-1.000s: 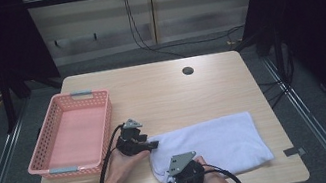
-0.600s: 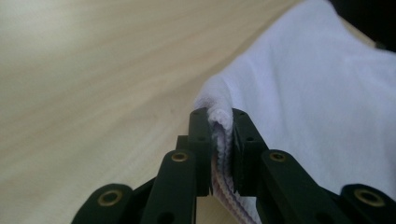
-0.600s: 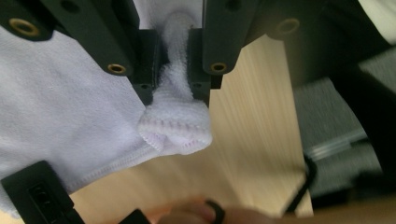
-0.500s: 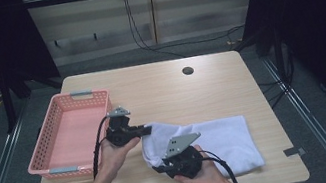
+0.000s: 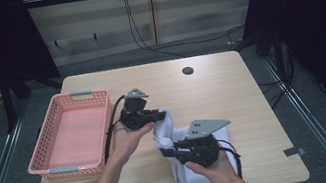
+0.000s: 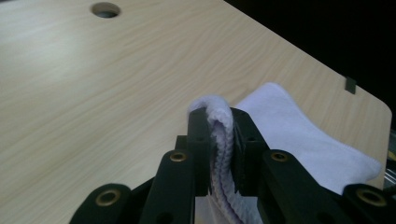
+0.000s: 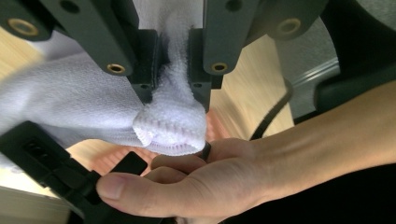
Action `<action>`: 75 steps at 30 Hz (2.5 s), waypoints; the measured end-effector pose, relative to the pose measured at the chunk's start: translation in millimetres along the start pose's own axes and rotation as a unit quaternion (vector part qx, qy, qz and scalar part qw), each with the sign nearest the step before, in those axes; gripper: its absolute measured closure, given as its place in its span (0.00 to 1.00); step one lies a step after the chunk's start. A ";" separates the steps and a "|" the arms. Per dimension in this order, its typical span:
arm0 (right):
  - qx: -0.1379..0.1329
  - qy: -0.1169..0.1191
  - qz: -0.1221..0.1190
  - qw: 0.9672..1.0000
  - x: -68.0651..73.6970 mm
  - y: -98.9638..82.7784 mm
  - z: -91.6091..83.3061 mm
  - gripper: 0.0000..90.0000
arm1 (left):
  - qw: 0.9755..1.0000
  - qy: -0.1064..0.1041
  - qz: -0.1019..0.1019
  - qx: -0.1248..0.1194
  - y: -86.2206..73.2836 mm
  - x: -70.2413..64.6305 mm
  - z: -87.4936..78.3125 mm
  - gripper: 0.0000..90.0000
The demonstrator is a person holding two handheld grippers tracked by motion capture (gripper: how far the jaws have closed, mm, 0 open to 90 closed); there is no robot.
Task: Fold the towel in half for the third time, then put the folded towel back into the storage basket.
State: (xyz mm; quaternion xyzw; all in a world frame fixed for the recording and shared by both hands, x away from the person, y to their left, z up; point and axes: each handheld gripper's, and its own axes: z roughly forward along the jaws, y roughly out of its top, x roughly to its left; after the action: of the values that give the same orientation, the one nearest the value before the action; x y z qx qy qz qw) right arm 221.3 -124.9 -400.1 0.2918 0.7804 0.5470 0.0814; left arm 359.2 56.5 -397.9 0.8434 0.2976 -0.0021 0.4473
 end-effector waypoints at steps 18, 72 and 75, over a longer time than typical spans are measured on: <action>0.093 -0.099 0.077 0.988 -40.9 -97.0 -96.8 0.69 | 0.997 -0.077 0.004 0.017 5.8 -34.7 115.5 0.68; 0.177 -0.115 0.118 0.970 -167.5 -88.7 -36.4 0.33 | 0.991 -0.045 0.080 0.096 -135.2 -79.7 26.7 0.30; 0.183 -0.109 0.114 0.970 -163.3 -87.3 -34.2 0.48 | 0.990 -0.036 0.090 0.101 -133.9 -81.5 26.5 0.40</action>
State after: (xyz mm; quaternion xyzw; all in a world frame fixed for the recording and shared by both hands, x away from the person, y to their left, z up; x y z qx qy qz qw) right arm 307.4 -261.6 -496.9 0.4466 0.8151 0.3658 0.0481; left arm 231.7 52.3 -492.7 0.9068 0.2025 -0.0224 0.3691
